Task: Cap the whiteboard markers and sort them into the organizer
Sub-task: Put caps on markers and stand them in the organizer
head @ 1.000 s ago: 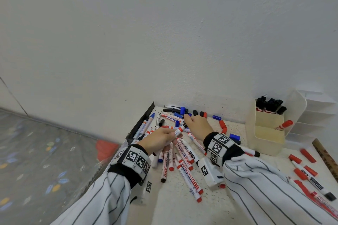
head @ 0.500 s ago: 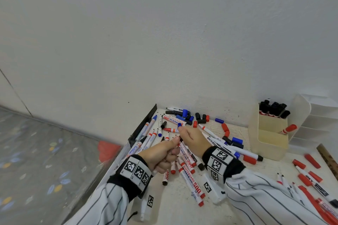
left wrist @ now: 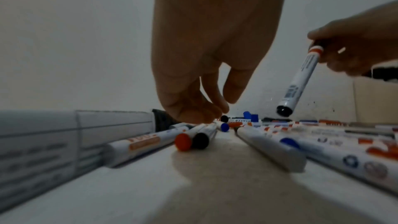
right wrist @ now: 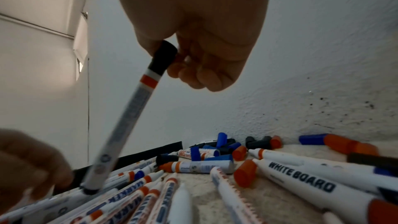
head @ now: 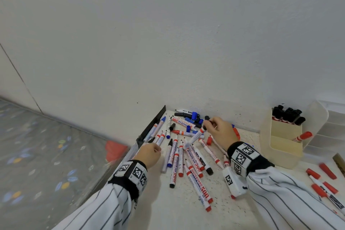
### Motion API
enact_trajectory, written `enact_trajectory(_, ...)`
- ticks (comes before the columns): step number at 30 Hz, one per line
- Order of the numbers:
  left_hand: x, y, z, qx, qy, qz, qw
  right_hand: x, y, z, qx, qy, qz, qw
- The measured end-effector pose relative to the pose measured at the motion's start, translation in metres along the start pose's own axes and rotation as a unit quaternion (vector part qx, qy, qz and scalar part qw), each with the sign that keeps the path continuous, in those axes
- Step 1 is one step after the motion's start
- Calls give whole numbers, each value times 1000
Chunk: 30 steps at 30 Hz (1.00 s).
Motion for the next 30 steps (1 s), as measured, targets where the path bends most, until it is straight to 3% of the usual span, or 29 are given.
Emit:
enact_trajectory(4,5,8,9,-73,-7,-37,997,9,-6,-16,58,6,0,998)
enact_trajectory(11,20,10,7,-82,-53,-43,994,21,-8,-60,166,22,2,986)
enact_trajectory(18,24,0,11,-96,-48,-74,991,54,-4,-162,270,122,61,953)
enact_trajectory(22,32,0,11,-96,39,-91,990,67,6,-212,314,185,80,928)
enact_trajectory(26,44,-5,12,-59,111,-73,989,72,10,-231,330,203,71,919)
enact_trajectory(30,55,-6,16,-62,169,-56,982,74,6,-222,283,197,65,936)
Point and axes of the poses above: each hand's wrist, its own y-axis away from the middle knuckle, its own z-axis out of the palm, x = y × z, the point moved 2 cm from there along -y, towards the middle knuckle, and after that the axes turned 12 degrees about -z, right-handed, at the moved point
